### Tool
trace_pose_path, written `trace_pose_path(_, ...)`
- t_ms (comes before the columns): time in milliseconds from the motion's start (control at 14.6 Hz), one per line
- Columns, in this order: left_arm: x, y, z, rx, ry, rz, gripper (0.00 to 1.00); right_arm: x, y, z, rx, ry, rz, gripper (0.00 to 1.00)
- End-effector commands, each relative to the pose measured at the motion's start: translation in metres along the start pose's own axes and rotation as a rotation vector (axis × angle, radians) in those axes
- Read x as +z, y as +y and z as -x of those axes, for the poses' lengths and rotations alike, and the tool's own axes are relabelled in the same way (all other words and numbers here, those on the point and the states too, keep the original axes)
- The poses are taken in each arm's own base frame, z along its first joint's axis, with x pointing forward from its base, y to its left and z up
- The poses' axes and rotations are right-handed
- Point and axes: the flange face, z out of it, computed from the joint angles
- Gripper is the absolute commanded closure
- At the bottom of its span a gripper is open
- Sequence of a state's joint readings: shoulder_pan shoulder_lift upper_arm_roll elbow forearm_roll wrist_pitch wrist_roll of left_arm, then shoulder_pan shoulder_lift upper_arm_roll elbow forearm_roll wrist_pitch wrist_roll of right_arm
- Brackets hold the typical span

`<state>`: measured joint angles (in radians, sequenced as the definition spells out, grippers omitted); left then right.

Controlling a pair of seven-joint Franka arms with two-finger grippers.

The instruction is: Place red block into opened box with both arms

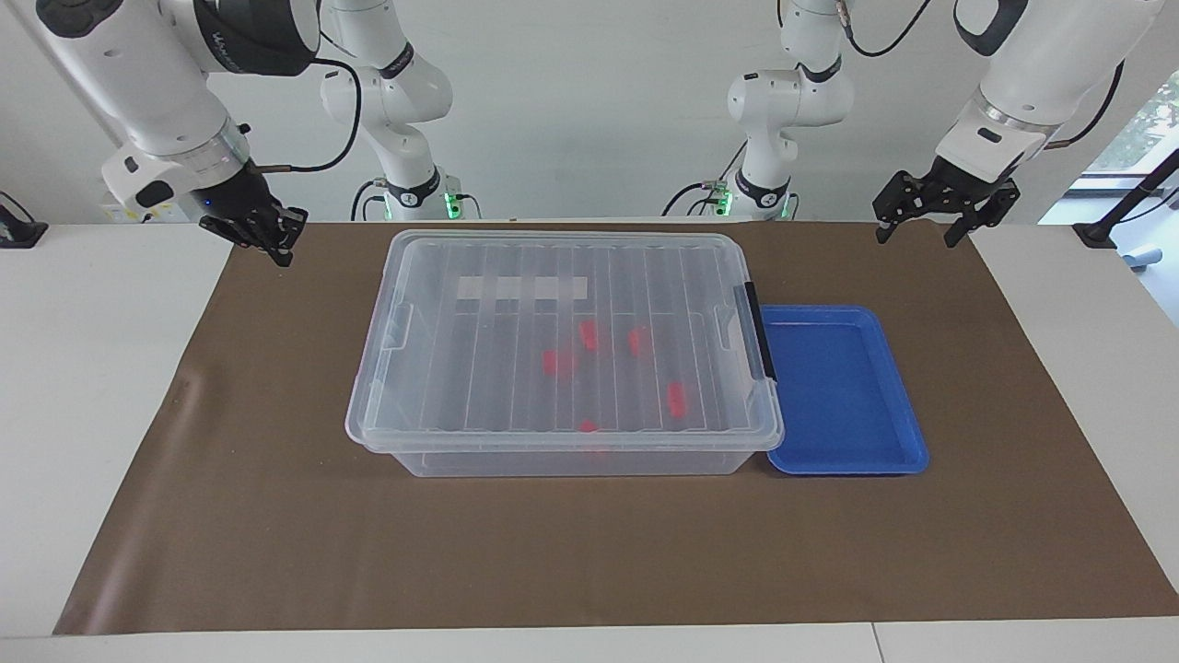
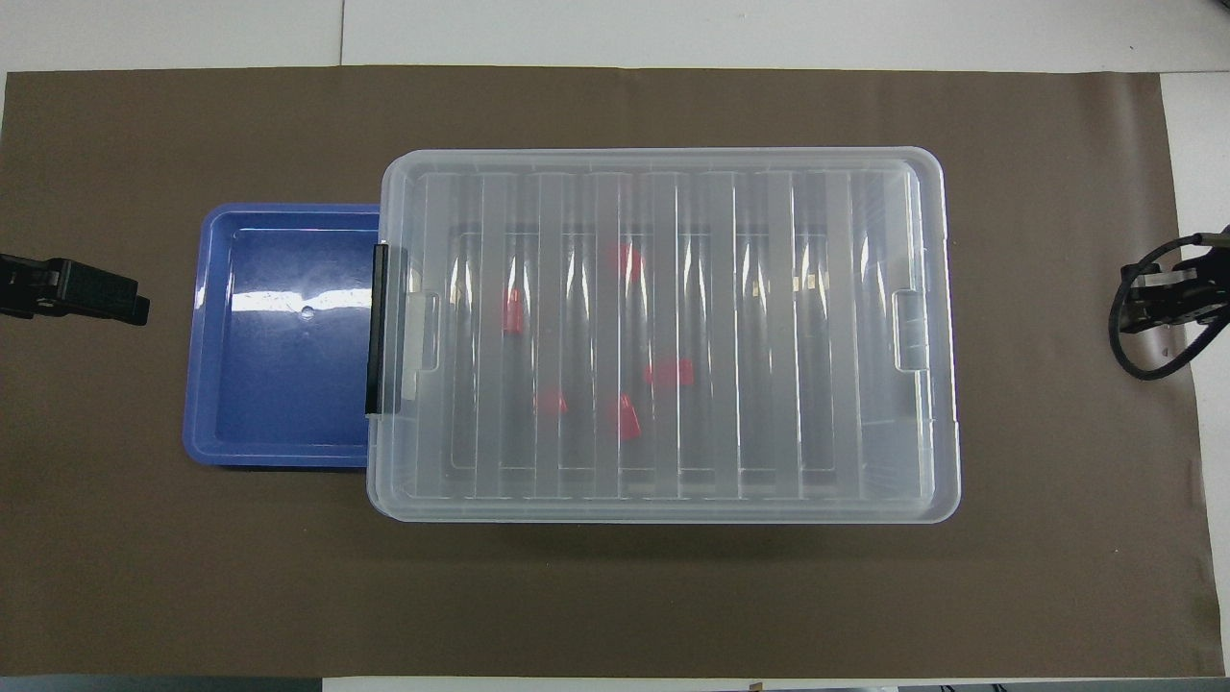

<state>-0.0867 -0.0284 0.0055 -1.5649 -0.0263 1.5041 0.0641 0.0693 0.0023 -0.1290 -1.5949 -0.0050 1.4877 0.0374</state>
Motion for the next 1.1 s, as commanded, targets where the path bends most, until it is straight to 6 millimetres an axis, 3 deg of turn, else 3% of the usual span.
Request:
trace_pose_path(0, 0.0010, -0.0015, 0.0052, 0.002, -0.007, 0.007, 0.00, -0.0031, 0.0097, 0.0039, -0.005, 0.002, 0.018, 0.00)
trace_pose_path(1027, 0.0010, -0.0015, 0.0052, 0.002, -0.007, 0.007, 0.00, -0.0098, 0.0005, -0.0032, -0.021, 0.059, 0.008, 0.00)
